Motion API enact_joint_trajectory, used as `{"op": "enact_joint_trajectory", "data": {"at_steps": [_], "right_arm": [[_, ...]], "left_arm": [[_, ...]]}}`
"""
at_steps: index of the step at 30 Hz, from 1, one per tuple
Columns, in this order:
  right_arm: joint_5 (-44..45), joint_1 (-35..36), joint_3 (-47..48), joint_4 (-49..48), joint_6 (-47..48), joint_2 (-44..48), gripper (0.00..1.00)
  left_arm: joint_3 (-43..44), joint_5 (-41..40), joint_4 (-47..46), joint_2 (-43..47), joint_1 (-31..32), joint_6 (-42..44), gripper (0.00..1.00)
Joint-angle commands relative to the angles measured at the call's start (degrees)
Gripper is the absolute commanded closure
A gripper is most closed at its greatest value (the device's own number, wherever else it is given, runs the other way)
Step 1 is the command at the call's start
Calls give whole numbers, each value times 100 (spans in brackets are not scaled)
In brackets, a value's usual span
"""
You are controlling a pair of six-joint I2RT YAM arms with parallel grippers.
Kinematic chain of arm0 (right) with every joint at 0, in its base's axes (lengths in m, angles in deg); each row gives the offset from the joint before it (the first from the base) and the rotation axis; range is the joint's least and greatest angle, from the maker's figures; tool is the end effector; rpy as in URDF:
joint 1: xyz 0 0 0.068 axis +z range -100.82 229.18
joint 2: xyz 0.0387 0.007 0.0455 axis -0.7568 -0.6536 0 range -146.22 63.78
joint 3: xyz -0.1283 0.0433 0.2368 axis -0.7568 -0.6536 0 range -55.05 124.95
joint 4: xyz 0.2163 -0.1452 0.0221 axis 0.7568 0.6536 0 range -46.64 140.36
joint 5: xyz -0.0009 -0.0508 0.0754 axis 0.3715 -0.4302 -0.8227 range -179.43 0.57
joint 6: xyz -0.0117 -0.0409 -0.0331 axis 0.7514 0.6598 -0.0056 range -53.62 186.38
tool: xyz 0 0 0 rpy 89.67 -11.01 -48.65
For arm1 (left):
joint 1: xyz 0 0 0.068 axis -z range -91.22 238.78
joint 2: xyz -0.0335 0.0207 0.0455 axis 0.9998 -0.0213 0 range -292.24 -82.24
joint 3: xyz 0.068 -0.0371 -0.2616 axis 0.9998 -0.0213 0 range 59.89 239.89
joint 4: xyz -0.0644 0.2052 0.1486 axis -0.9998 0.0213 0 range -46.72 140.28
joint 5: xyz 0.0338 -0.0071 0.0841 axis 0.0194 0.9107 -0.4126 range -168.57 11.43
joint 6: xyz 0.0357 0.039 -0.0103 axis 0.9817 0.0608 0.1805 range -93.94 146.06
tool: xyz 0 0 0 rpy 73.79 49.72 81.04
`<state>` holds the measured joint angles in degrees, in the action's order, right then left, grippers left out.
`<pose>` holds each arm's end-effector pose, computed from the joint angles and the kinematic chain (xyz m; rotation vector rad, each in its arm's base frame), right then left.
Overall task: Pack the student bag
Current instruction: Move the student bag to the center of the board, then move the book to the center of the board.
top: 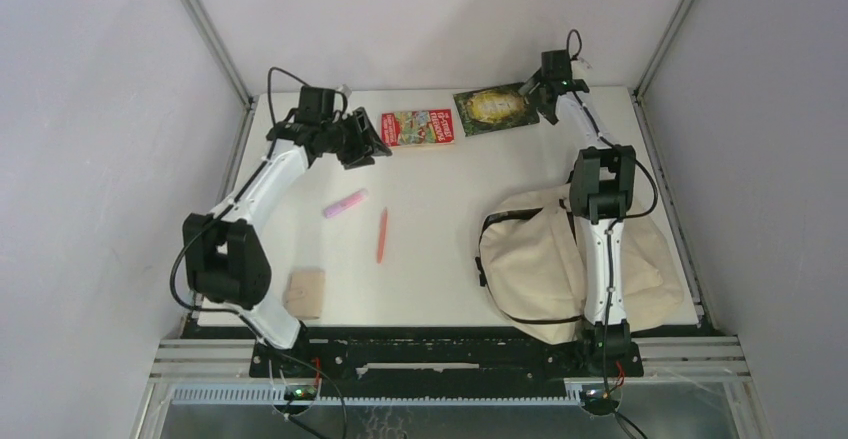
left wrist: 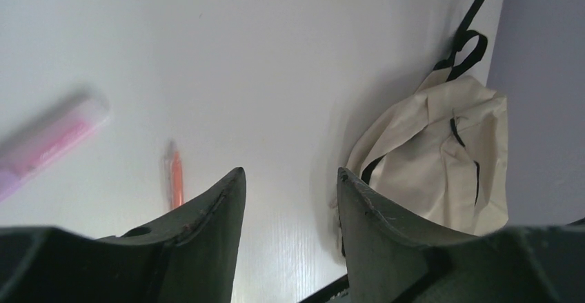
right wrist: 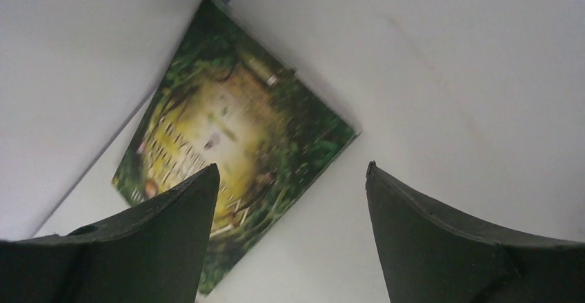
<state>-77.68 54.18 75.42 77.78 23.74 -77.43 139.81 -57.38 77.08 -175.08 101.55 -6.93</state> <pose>0.5529 0.0410 0.2150 0.8496 2.1849 0.1698 0.3470 -0.0919 0.3029 -0.2526 2.4591 -0.8053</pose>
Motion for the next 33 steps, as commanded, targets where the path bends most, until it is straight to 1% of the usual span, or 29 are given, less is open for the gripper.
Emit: {"op": "enact_joint_trajectory", "data": {"at_steps": [1, 3, 4, 7, 9, 11, 13, 15, 16, 19, 27, 33], "right_arm": [[-124, -244, 353, -286, -463, -163, 13], [-297, -296, 394, -586, -551, -339, 11], [-369, -310, 484, -705, -605, -450, 8], [-495, -358, 805, -815, -764, -763, 5], [-642, -403, 779, -1068, -920, -887, 3], [-800, -451, 772, -1250, -1103, -1007, 1], [-1000, -455, 769, -1403, -1277, -1132, 0], [-1316, -455, 769, -1583, -1436, -1258, 0], [-1454, -574, 769, -1647, -1489, -1315, 0], [-1776, -613, 714, -1761, -1583, -1415, 0], [-2168, -721, -35, -2161, -1735, -1189, 0], [-2318, -845, -378, -2326, -1696, -1020, 0]], "left_arm": [[994, -44, -558, -657, 356, -11, 43], [1681, 66, -569, -1251, 526, -62, 43], [2051, 140, -556, -1559, 595, -131, 43], [3318, 357, -541, -2573, 732, -407, 42], [4254, 634, -494, -3296, 783, -615, 41], [5238, 847, -534, -4037, 820, -998, 39], [5869, 950, -885, -4646, 852, -1576, 38], [5913, 957, -1561, -4959, 894, -2166, 36], [5893, 887, -1849, -5064, 920, -2376, 35], [5920, 610, -2357, -5415, 1009, -2872, 33], [6143, -255, -2601, -5912, 1187, -3357, 30], [6187, -679, -2394, -6122, 1266, -3555, 31]]}}
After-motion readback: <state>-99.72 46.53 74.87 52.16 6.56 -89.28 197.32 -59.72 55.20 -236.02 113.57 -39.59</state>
